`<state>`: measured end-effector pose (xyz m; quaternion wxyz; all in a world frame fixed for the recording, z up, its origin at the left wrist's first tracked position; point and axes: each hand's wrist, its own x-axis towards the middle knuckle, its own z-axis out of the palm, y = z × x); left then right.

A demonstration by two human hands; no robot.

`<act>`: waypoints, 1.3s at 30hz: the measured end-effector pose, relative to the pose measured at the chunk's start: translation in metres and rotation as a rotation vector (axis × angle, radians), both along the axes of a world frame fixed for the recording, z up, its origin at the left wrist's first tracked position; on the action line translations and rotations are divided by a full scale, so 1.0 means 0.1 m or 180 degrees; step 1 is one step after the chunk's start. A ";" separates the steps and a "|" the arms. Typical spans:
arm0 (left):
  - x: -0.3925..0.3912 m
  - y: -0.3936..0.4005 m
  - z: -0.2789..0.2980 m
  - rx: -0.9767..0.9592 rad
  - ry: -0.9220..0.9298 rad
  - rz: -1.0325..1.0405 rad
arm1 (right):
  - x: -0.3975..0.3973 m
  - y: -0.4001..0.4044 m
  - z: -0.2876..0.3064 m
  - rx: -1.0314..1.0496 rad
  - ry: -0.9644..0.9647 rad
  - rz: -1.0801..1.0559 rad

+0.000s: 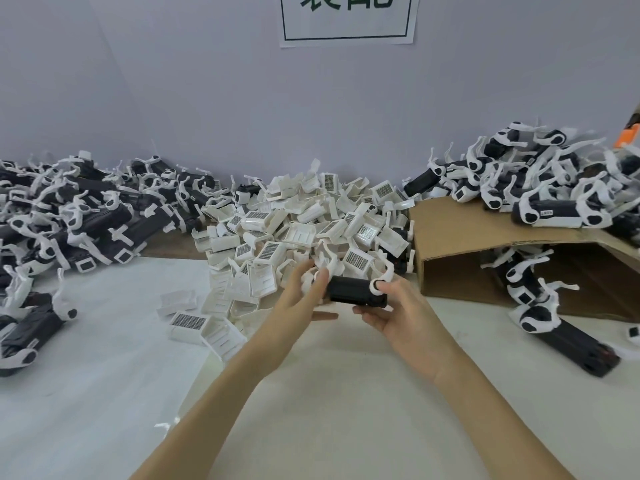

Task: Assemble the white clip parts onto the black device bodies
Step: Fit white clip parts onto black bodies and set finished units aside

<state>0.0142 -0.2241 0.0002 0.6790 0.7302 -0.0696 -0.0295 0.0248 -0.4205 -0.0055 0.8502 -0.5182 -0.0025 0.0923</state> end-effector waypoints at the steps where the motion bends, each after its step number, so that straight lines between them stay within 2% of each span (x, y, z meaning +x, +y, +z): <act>1: 0.04 -0.01 -0.02 -0.0299 0.0094 0.0088 | 0.00 0.03 0.00 0.0001 -0.0062 -0.0004; 12: 0.12 0.15 -0.06 -0.0445 -0.0556 0.0244 | -0.03 0.00 -0.05 -0.0334 -0.0585 0.0418; 19: 0.05 0.20 0.04 -0.0699 -0.0667 -0.0761 | -0.08 0.04 -0.08 -0.1491 -0.1282 0.0114; 25: 0.03 0.18 0.09 -0.0773 -0.0519 -0.1067 | -0.08 0.06 -0.13 -0.2257 -0.1574 0.0040; 30: 0.00 0.06 0.01 -0.0388 -0.0601 -0.0496 | -0.09 0.18 -0.25 -0.2845 -0.2004 -0.0111; 33: -0.02 0.02 0.01 -0.0095 -0.0842 -0.0257 | -0.08 0.18 -0.24 -0.2804 -0.2156 -0.0314; 39: -0.02 0.01 0.03 0.0418 -0.0945 0.0091 | -0.07 0.11 -0.22 -0.3161 -0.2489 -0.1176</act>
